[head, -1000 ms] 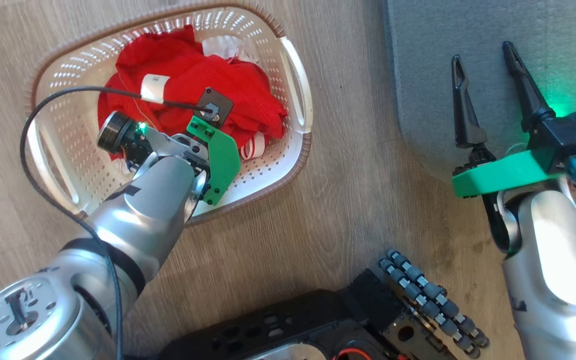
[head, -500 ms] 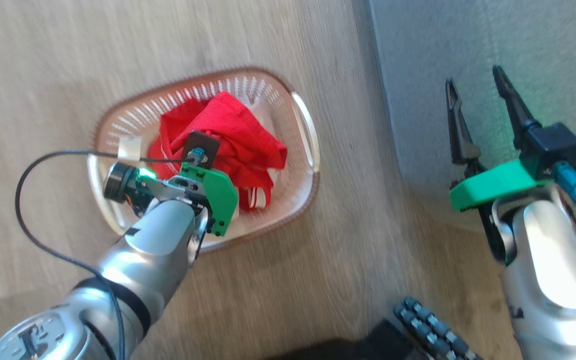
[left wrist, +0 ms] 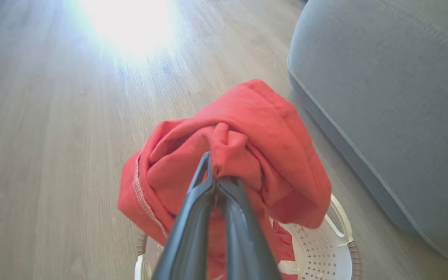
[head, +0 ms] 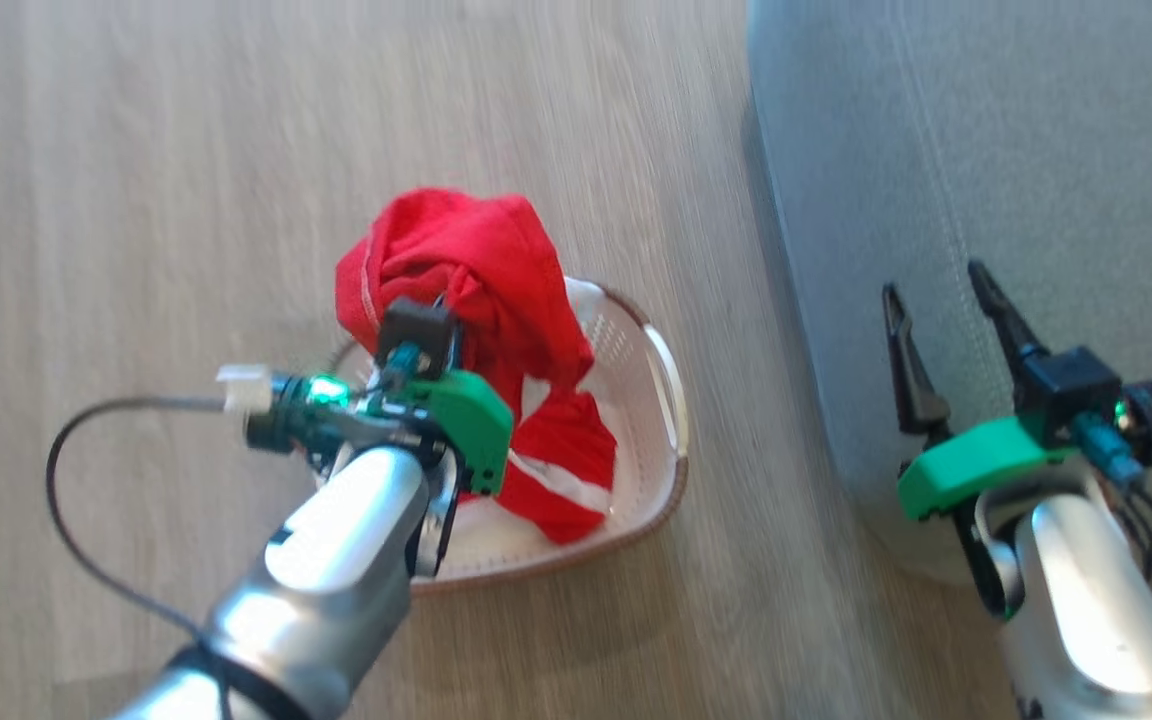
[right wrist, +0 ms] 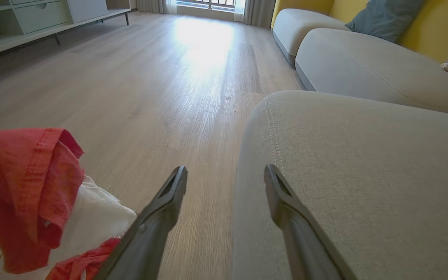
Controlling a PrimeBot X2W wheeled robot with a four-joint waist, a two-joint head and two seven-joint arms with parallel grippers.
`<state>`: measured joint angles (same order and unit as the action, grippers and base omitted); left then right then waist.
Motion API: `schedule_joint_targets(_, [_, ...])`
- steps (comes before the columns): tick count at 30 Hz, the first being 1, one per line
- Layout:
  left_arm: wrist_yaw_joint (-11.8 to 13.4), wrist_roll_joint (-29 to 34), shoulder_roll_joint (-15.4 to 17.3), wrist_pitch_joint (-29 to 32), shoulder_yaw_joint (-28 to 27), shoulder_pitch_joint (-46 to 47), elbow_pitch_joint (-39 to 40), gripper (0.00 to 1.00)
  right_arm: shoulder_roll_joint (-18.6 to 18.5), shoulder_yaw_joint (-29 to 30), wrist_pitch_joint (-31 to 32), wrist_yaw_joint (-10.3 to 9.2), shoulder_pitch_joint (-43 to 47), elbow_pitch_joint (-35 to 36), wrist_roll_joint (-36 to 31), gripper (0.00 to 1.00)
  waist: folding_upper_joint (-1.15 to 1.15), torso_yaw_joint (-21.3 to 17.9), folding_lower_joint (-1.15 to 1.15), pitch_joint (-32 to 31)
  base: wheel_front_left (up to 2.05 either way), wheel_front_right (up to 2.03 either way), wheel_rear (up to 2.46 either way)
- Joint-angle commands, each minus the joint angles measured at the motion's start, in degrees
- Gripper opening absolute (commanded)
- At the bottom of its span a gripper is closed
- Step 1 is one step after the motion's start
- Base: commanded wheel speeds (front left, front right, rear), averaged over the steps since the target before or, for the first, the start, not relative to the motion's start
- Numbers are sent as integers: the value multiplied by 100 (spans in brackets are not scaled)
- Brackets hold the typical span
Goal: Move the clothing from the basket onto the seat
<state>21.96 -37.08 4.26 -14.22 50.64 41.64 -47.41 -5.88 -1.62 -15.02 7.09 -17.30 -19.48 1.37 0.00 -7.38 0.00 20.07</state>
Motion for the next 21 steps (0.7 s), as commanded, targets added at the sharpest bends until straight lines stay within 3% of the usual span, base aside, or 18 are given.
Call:
schedule_joint_targets(1, [64, 315, 155, -76, -430, -102, 453, 0, 6, -81, 2, 40, 143, 108, -73, 100, 0, 193, 0, -441, 0, 0, 0])
schedule_joint_targets(9, [-50, 1549, 187, -77, -1786, -1103, 2018, 0, 89, -35, 2, 40, 506, 12, -100, 100, 0, 323, 0, -1131, 0, 0, 0])
schedule_joint_targets(21, [-460, 2534, 1, -77, -3313, -2047, 3969, 0, 122, -322, 2, 40, 891, 210, -42, 100, 0, 397, 0, -1721, 0, 0, 0])
